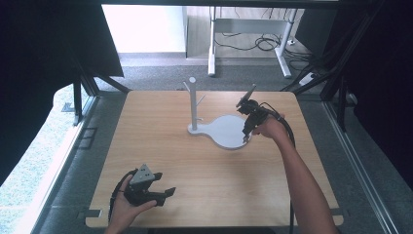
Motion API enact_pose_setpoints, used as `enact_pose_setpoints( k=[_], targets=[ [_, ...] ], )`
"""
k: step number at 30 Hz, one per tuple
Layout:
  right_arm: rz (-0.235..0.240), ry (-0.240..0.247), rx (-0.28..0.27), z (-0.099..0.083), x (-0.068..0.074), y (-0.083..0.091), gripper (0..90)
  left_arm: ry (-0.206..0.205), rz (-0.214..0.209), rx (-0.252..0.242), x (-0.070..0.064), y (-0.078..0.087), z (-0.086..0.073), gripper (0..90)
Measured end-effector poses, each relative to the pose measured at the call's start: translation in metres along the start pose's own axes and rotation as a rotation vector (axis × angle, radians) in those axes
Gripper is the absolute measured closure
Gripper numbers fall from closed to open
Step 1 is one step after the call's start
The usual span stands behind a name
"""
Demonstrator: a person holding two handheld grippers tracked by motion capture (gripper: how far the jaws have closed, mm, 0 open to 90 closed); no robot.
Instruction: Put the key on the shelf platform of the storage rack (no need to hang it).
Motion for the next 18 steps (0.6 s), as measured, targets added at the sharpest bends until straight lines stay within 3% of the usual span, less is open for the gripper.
enact_pose_setpoints(
  k=[18],
  targets=[
    [-0.010,0.004,0.013,0.035,-0.002,-0.013,89.4,0.004,-0.001,-0.009,0.002,0.002,0.000,26.1]
  ],
)
Point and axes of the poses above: each handheld gripper's, and its own axes: y roughly backward along the jaws, z roughly out of its top, x roughly to its left, the point moved 4 cm from there along -y, roughly forward along the jaws, and after that the axes turned 1 degree about -x, right-handed, at the moved point
